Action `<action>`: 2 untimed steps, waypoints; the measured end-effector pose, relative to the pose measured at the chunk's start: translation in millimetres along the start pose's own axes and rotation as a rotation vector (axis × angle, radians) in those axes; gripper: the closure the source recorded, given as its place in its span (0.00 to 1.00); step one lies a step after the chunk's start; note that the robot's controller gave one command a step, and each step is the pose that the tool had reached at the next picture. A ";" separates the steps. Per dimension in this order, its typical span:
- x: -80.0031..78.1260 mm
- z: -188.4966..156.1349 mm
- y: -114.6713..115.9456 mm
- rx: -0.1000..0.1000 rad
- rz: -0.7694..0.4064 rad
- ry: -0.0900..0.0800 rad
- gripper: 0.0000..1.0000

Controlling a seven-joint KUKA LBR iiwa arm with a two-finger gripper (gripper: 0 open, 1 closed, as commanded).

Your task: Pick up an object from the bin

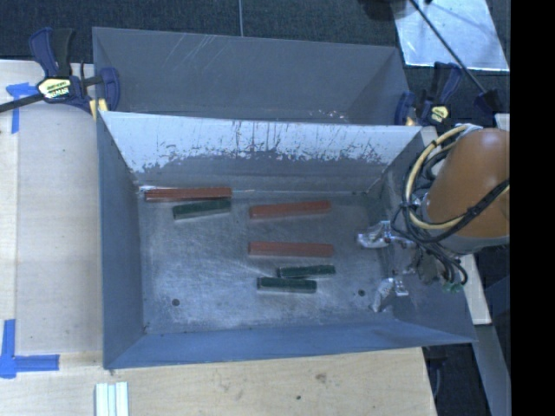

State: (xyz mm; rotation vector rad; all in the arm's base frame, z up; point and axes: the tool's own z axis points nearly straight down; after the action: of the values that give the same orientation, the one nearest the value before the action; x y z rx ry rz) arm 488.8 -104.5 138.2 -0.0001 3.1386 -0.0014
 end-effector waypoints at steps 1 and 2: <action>-29.5 49.8 76.0 -0.001 -0.033 -0.001 0.00; -24.9 33.4 94.9 -0.001 -0.204 0.001 0.00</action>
Offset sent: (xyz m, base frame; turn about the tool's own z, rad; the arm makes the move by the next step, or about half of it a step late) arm 0.0199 0.0871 -0.0078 -0.2739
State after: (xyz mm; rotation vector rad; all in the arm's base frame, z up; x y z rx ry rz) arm 513.8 -9.6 104.8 -0.3193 3.1239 0.0002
